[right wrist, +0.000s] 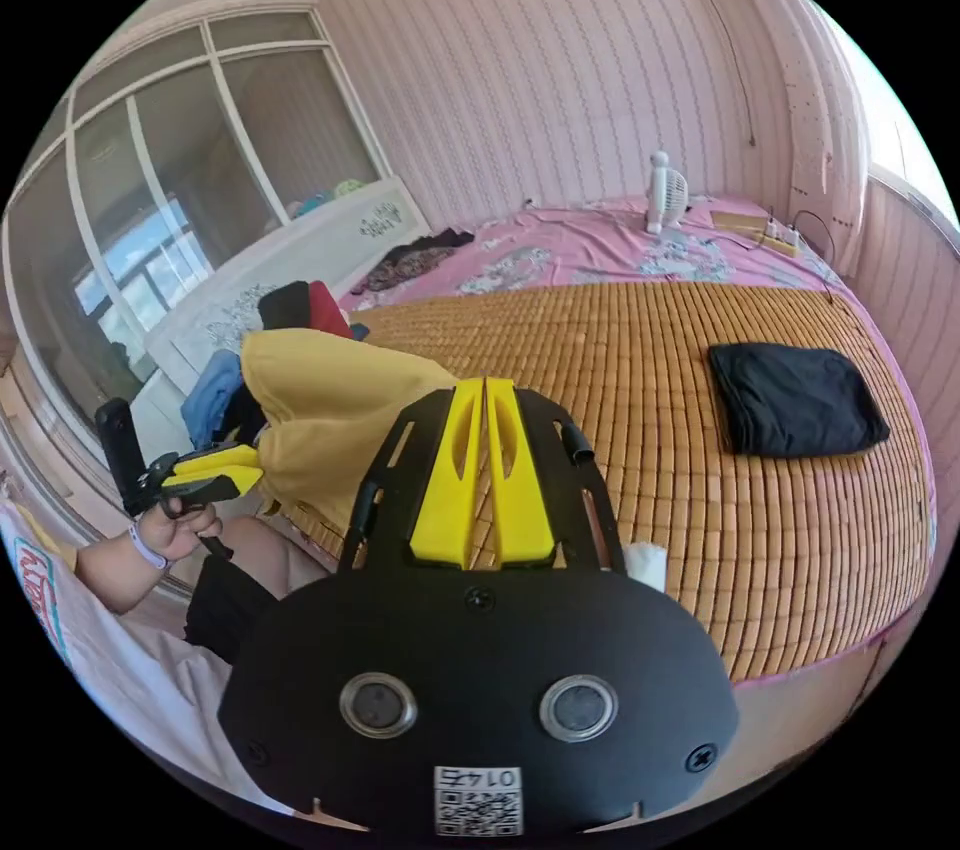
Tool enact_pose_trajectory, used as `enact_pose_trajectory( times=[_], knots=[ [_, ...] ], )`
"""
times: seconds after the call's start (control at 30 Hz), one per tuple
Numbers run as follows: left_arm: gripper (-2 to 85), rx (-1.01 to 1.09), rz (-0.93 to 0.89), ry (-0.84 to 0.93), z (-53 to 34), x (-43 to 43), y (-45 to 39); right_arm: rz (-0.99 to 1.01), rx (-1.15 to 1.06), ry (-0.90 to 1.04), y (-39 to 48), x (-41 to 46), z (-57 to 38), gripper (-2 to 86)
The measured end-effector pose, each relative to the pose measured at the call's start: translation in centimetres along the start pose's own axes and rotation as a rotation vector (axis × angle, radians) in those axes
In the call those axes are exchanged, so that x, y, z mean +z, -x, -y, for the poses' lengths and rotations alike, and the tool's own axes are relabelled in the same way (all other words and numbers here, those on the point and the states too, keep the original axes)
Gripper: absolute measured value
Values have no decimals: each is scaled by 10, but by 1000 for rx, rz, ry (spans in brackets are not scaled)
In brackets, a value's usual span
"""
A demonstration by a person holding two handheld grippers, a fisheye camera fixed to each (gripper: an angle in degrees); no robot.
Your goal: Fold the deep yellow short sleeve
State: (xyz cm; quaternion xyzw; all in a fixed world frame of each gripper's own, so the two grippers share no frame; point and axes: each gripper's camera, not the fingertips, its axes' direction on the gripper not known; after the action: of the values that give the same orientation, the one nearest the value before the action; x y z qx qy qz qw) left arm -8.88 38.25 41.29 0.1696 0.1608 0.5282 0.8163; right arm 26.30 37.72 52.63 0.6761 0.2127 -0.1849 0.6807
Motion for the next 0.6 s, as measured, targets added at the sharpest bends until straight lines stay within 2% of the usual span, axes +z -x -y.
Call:
enact_pose_trajectory(
  times=[0.17,0.3,0.43,0.6],
  knots=[
    [49,-279,49,205,-93,-1,52,21,44,220,25,45,-83,60],
    [52,-392,155,232,-125,-20,80,71,-2,368,71,91,-119,68],
    [65,-502,153,216,-136,-30,110,135,-163,471,129,137,-111,78],
    [79,-494,178,270,-129,-18,128,110,-375,539,186,188,-79,86]
  ],
)
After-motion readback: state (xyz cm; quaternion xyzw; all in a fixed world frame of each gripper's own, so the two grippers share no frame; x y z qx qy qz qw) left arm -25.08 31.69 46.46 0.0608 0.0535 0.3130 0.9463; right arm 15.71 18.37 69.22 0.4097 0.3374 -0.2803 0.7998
